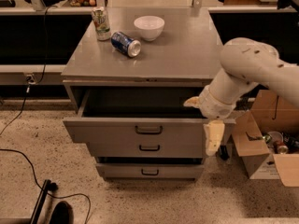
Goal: Open top drawer
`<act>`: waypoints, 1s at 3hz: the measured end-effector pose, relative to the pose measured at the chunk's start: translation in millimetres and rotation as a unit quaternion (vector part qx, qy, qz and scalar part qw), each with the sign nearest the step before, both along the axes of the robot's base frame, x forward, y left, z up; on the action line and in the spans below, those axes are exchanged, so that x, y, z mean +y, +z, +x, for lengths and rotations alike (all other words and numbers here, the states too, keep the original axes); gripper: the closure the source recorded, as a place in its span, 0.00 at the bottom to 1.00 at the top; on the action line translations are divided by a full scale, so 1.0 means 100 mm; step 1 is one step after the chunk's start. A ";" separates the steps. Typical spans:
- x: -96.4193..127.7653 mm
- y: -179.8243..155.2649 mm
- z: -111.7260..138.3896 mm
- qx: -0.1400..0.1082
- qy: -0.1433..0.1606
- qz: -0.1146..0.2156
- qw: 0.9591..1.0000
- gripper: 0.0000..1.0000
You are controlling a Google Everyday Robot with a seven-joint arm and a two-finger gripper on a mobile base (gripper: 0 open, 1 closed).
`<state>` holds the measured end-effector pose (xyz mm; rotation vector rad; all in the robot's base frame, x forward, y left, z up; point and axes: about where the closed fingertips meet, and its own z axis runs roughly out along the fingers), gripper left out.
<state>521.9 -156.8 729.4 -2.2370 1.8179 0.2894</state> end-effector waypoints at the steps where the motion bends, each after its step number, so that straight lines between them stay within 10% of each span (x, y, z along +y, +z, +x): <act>1: 0.11 -0.25 0.08 0.037 0.001 0.006 0.999 0.00; 3: 0.16 -0.54 0.21 0.062 -0.022 -0.004 0.998 0.19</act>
Offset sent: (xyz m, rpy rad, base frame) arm 0.0294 0.0152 -0.0524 0.0046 0.1206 -0.0682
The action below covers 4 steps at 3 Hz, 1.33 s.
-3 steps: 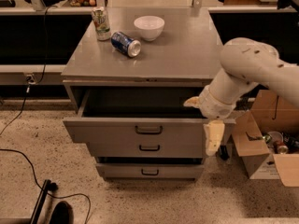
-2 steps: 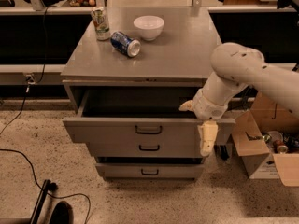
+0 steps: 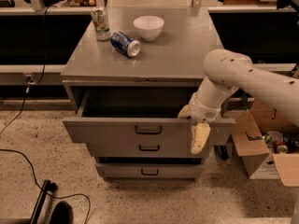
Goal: Open top drawer
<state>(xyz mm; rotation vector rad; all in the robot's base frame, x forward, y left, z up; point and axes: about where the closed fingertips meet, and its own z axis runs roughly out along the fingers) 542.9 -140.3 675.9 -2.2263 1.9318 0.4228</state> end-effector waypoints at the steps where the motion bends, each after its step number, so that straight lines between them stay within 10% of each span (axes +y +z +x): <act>1: 0.00 -0.03 -0.04 0.000 -0.002 -0.016 1.000 0.23; 4: -0.01 0.55 -0.65 0.017 0.054 0.025 0.998 0.41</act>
Offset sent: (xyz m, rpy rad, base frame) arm -0.0335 -0.0062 0.0182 -0.0548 -0.0179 0.0201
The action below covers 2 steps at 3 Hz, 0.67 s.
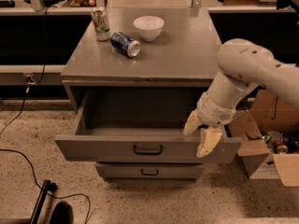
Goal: Open top drawer
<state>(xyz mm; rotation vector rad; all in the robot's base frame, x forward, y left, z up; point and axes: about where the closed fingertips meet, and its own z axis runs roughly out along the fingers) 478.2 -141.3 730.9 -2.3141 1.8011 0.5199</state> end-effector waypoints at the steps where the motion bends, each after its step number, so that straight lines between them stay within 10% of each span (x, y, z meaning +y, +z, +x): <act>1: 0.04 0.16 -0.07 0.005 0.021 0.013 1.000 0.34; 2: 0.09 0.26 0.09 -0.015 0.022 0.024 0.999 0.15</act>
Offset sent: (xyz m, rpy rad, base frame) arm 0.0308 0.0136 0.0423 0.0737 -0.0855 0.0451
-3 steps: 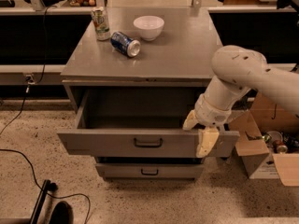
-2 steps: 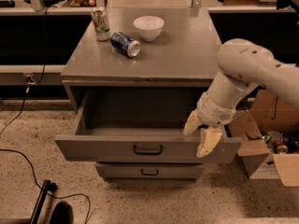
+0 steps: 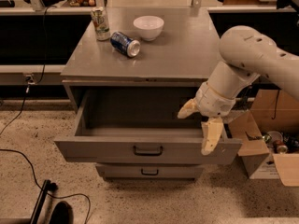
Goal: Open top drawer
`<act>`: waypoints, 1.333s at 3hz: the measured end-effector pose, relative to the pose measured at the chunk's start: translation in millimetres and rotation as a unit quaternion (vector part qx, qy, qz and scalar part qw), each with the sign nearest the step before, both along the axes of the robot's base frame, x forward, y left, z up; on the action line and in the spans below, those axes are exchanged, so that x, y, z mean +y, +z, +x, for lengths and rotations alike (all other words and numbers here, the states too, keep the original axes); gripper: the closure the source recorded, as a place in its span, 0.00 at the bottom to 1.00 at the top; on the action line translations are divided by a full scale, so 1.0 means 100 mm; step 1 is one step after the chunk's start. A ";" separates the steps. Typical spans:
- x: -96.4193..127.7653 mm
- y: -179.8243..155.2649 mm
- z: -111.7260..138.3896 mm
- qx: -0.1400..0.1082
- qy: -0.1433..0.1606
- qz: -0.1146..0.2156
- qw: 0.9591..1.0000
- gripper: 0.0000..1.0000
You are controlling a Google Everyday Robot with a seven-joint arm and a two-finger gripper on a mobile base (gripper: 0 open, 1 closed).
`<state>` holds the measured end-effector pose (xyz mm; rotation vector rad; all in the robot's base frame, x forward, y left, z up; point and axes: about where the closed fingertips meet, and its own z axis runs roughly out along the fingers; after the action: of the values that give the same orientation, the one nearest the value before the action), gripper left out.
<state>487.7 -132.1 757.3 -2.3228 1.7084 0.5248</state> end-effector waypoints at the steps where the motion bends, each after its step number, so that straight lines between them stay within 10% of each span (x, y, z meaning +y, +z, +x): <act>1: 0.07 -0.05 0.24 -0.016 -0.003 -0.006 1.000 0.00; 4: 0.13 -0.58 0.90 -0.049 -0.070 -0.043 0.995 0.73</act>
Offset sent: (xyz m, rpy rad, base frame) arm 0.0925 0.0092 -0.0372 -0.0900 -0.1171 -0.1271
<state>578.1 -119.6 699.0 -2.2222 1.8638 0.3112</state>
